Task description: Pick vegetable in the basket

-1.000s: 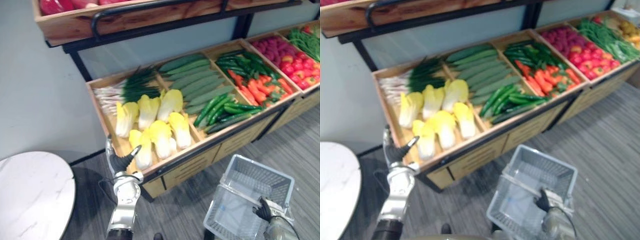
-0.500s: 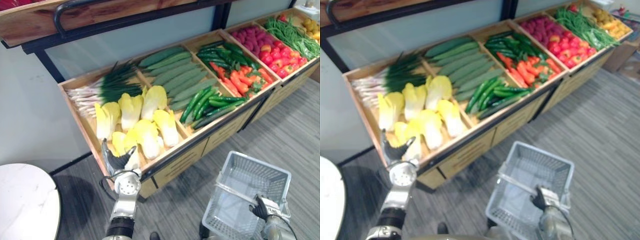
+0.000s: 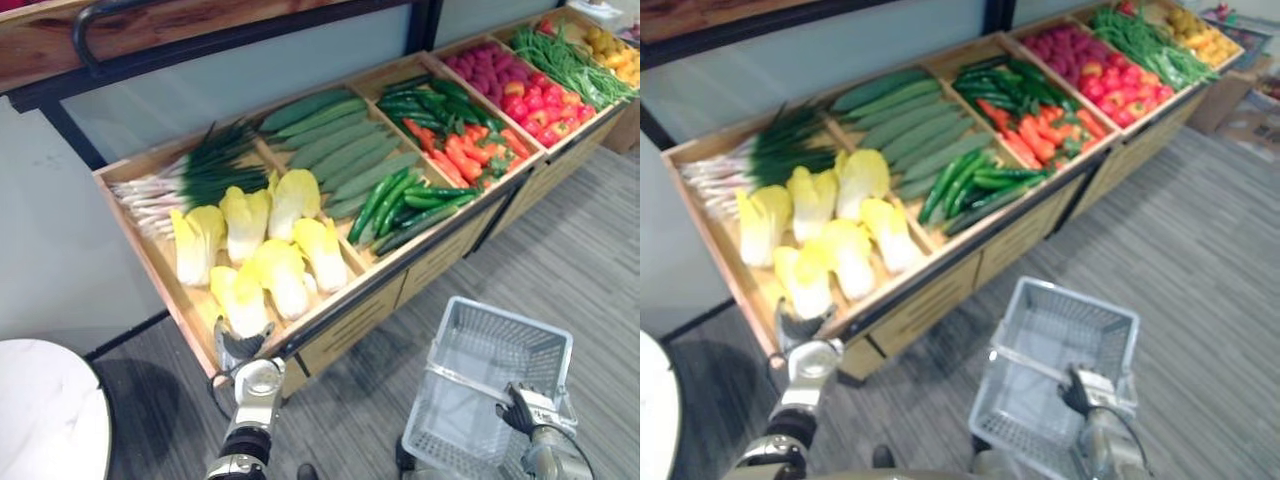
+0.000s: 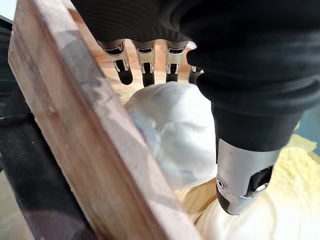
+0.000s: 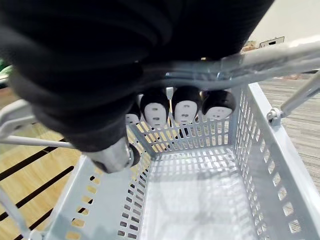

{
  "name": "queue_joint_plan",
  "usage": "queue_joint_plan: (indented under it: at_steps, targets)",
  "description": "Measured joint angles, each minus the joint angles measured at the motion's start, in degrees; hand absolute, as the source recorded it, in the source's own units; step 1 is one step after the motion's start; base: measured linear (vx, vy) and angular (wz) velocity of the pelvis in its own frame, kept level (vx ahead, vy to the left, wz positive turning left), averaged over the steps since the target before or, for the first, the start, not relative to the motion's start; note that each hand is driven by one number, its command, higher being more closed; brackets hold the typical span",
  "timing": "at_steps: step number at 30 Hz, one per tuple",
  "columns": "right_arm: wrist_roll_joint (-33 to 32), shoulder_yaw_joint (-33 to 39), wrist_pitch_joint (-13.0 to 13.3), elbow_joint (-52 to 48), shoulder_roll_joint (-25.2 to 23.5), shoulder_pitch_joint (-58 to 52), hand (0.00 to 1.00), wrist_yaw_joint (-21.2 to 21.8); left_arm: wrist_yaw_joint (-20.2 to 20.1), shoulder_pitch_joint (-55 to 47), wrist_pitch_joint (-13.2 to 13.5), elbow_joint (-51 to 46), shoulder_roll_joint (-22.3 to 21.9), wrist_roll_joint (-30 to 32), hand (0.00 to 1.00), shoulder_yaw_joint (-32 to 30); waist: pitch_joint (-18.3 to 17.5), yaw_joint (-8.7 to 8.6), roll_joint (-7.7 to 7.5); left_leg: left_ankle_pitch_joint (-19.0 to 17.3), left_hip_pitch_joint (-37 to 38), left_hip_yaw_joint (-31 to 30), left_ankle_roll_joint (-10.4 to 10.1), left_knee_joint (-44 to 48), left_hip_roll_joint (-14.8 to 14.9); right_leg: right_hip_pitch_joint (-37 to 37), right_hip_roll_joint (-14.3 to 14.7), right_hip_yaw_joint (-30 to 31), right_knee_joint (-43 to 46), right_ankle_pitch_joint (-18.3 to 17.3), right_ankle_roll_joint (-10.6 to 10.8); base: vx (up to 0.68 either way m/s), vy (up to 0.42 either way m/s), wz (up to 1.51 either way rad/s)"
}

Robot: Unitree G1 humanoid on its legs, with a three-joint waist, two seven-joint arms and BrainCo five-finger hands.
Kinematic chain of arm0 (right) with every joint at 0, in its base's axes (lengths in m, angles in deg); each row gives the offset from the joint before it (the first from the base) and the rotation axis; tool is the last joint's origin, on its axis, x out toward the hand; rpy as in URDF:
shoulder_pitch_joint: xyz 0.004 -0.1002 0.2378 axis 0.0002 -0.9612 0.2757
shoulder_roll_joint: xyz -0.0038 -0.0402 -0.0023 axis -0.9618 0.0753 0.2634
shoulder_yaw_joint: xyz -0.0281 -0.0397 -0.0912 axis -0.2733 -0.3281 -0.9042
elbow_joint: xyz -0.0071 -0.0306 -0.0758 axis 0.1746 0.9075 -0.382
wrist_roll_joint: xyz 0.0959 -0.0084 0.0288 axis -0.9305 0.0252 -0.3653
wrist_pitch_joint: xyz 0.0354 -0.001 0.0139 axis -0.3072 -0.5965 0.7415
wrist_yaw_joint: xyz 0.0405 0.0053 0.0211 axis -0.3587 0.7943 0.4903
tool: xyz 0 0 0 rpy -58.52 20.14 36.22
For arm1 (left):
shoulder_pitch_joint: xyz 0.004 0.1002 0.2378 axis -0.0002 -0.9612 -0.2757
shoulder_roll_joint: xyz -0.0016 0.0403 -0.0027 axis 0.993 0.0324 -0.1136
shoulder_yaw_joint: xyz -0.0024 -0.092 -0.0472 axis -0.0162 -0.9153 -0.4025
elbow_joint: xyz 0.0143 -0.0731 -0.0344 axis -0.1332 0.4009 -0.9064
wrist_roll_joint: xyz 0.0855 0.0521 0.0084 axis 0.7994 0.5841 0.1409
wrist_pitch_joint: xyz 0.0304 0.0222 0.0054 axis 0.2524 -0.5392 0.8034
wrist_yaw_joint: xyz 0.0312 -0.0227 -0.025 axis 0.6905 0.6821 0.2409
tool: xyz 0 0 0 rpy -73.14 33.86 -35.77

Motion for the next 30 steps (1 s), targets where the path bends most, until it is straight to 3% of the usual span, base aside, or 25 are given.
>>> queue_joint_plan:
  at_steps: [8, 9, 17, 30]
  targets:
    - [-0.16, -2.44, 1.10, -0.11, 2.85, 2.00, 1.00, -0.50, 4.76, 5.78, -0.15, 7.31, 1.76, -1.30, 0.00, -2.05, 1.68, -0.74, 0.14, -0.21, -0.14, 2.14, -0.32, 0.01, 0.63, -1.58, 0.81, 1.88, 0.25, 0.25, -0.32, 0.00, -0.026, -0.14]
    - [-0.44, -3.35, 1.16, -0.36, 3.33, 2.57, 1.00, -0.75, 5.25, 6.12, -0.17, 7.91, 2.49, -1.77, 1.00, -2.42, 1.75, -0.80, 0.24, -0.31, -0.16, 2.91, -0.47, 0.03, 0.77, -1.96, 1.07, 2.69, 0.27, 0.38, -0.41, -0.01, -0.025, -0.30]
    - [-1.13, -5.67, 3.02, -1.21, 4.28, 2.70, 1.00, -1.68, 6.47, 8.67, -0.26, 12.62, 7.05, -4.43, 1.00, -6.53, 2.57, -1.17, 0.29, -1.05, -0.19, 5.69, -1.56, 0.52, 2.01, -3.25, 2.59, 5.32, 0.06, 0.65, -0.44, 0.00, -0.042, -0.21]
    - [-1.05, -5.99, 2.62, -0.97, 4.17, 1.06, 1.00, -1.14, 2.50, 8.43, 1.67, 11.67, 5.83, -8.47, 1.00, -3.91, 2.32, -1.07, 0.61, -0.78, 1.71, 2.42, -1.15, -0.31, 1.19, 0.61, 1.45, 1.71, -0.77, 0.81, -0.72, 0.02, -0.014, 0.13]
